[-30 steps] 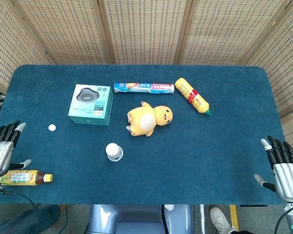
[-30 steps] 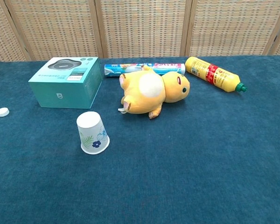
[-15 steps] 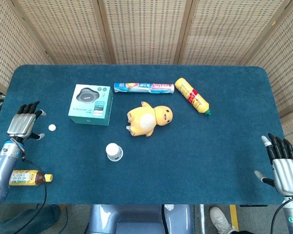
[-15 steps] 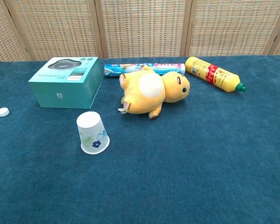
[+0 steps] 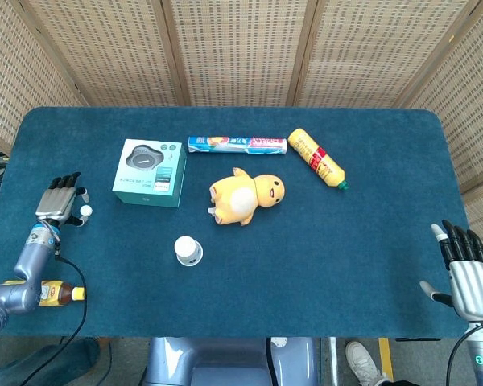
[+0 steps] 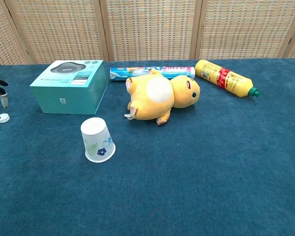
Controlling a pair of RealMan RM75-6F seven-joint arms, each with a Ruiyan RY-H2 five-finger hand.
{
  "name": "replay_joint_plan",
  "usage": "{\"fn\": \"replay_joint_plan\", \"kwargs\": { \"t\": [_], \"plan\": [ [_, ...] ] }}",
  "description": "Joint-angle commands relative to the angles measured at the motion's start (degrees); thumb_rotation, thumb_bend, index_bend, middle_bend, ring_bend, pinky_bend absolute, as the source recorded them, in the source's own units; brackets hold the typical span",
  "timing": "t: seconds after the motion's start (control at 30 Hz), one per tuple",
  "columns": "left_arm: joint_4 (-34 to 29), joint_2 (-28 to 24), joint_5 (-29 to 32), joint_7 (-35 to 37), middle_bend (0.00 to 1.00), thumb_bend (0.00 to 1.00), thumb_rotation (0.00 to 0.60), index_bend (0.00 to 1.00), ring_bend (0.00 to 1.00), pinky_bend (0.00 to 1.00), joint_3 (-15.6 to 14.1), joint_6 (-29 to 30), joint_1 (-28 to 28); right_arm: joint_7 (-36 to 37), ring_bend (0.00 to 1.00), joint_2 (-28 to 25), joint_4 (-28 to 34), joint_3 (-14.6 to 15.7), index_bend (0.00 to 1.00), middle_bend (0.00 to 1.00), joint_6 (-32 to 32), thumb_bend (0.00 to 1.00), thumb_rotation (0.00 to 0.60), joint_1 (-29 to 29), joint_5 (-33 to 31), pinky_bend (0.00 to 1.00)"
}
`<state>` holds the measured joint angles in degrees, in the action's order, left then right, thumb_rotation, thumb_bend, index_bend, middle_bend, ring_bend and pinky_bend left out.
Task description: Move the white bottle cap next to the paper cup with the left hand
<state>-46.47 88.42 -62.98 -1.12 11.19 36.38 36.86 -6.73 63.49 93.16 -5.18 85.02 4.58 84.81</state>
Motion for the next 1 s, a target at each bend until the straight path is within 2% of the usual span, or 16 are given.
{"fn": "replay_joint_plan", "kwargs": {
  "t": [0.03,0.5,1.0],
  "plan": [
    [1.8,1.1,0.4,0.5,0.0,0.29,0.6,0.43,0.0,0.0,0.0,-0.7,0.3,0.0,0.0,0.0,0.0,0.0,0.05,0.0,-0.1,0.0,0.6,0.0,-0.1,0.0],
    [10.2,5.7,1.5,1.8,0.0,0.29,0.6,0.42,0.0,0.0,0.1,-4.8,1.7,-0.3,0.0,0.3,-0.2,0.2,0.05,0.0,-0.9,0.0,0.6,0.3,-0.6,0.0],
    [12.2,6.3,-0.9,4.9,0.0,0.3,0.6,0.45,0.0,0.0,-0.1,-5.7,2.4,-0.6,0.0,0.5,-0.4,0.3,0.05,0.0,-1.4,0.0,0.6,0.5,-1.1,0.0]
  ]
}}
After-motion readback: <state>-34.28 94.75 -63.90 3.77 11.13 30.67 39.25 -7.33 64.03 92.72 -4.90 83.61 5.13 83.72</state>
